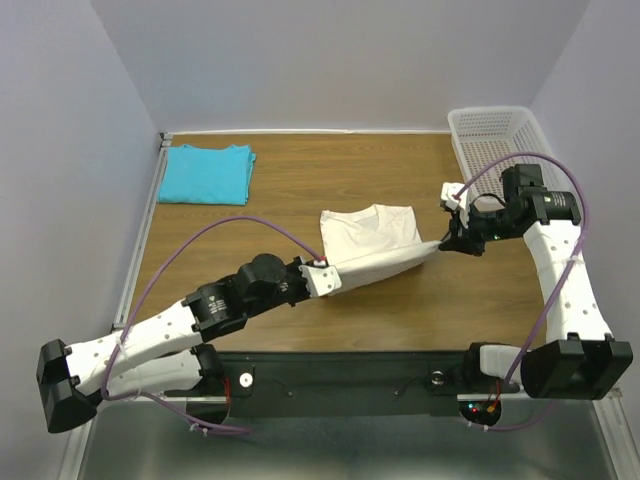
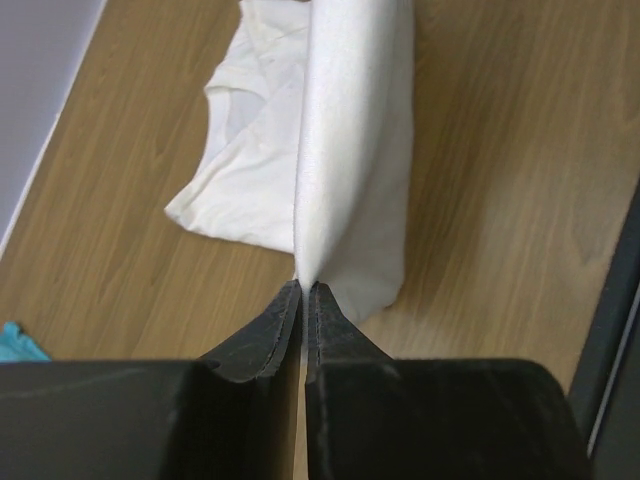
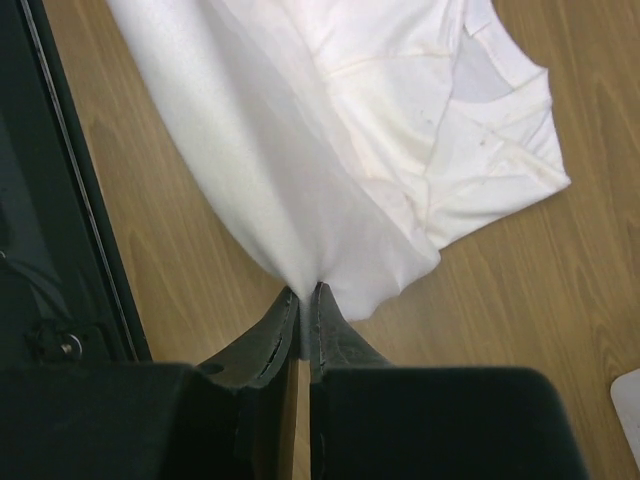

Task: Fold and stack the t-shirts
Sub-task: Fold the tshirt

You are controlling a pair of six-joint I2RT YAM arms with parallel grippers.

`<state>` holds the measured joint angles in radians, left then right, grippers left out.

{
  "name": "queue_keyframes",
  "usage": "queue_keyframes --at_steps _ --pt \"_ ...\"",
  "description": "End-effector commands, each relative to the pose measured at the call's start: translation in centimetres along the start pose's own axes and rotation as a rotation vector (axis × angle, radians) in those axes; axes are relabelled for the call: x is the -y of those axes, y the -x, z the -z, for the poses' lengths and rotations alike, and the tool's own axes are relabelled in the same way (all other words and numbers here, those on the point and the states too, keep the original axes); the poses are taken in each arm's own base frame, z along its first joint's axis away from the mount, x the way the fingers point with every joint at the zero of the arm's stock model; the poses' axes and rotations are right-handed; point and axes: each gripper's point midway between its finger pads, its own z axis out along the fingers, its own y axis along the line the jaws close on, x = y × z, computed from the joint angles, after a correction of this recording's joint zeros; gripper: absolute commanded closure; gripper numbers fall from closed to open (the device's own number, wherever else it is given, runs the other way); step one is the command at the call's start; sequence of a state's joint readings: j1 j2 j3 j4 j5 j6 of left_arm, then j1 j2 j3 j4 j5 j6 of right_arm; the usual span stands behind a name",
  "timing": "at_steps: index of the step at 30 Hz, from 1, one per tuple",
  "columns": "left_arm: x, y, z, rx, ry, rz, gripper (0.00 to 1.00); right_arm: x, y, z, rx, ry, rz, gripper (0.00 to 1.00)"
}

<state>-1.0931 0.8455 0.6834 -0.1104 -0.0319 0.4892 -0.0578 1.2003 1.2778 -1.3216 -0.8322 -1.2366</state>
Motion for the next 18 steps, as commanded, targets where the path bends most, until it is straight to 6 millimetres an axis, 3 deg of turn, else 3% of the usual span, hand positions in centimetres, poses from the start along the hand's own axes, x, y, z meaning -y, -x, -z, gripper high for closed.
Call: queue_keyframes --at_steps 1,6,9,12,15,18 --pt "-5.4 1.4 0.9 0.045 0.172 -0.019 1.00 1.2 3.2 0.7 0.081 -0.003 -0.049 0.99" --pt "-10.4 1.9 0.9 0.070 0.312 -0.043 1.00 3.3 3.9 0.5 0.094 -0.012 -0.068 0.99" --pt "-13.2 1.2 -0.3 0.041 0.360 -0.067 1.00 4.3 4.0 0.0 0.104 -0.017 -0.093 0.99" --pt "-15.6 2.0 -0.9 0.074 0.382 -0.081 1.00 5.3 4.0 -0.3 0.114 -0.033 -0.118 0.99" --pt "-16.7 1.6 -3.2 0.059 0.342 -0.092 1.00 6.7 3.6 -1.0 0.113 -0.056 -0.154 0.99" --pt "-17.7 2.4 -4.3 0.077 0.337 -0.106 1.00 8.2 3.4 -1.5 0.115 -0.093 -0.190 0.99"
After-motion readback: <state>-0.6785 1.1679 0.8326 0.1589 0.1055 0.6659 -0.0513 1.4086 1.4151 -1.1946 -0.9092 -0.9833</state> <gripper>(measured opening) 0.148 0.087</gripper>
